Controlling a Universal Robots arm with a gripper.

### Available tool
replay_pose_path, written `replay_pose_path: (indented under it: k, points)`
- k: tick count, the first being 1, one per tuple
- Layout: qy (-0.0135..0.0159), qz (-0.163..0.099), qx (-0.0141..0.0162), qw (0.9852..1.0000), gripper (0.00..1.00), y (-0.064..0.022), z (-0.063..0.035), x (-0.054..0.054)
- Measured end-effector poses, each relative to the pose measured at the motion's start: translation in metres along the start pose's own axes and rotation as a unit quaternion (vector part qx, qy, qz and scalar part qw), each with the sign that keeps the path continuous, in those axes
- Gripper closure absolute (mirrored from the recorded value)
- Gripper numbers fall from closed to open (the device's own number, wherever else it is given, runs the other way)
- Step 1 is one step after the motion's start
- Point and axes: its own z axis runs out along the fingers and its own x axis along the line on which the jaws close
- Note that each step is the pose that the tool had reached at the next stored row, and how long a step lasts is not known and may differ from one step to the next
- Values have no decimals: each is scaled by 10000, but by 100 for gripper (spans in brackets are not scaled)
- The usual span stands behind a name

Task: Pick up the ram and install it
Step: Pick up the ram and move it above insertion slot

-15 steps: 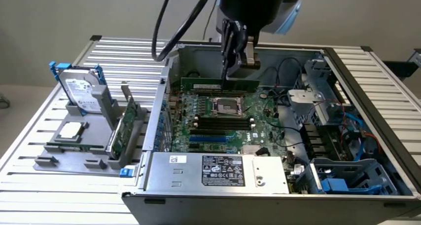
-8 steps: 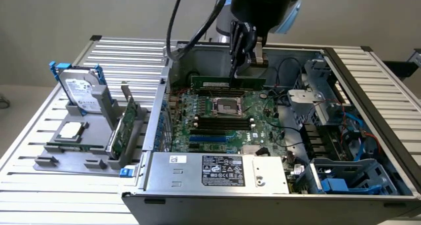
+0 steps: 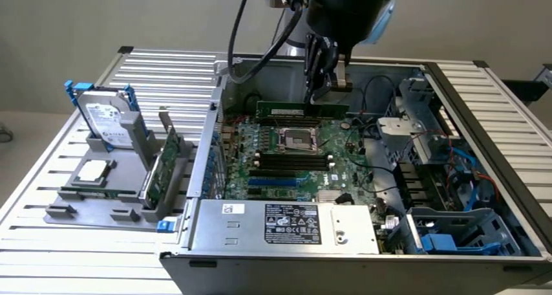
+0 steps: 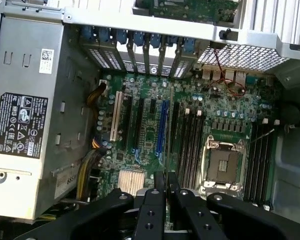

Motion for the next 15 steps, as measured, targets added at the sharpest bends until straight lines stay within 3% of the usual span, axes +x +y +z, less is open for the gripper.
replay_pose_path:
  k: [6, 15]
  points:
    - [-2, 12, 1, 10000, 86, -49, 86, -111]
    - [-12, 98, 0, 10000, 86, -107, 190, -182]
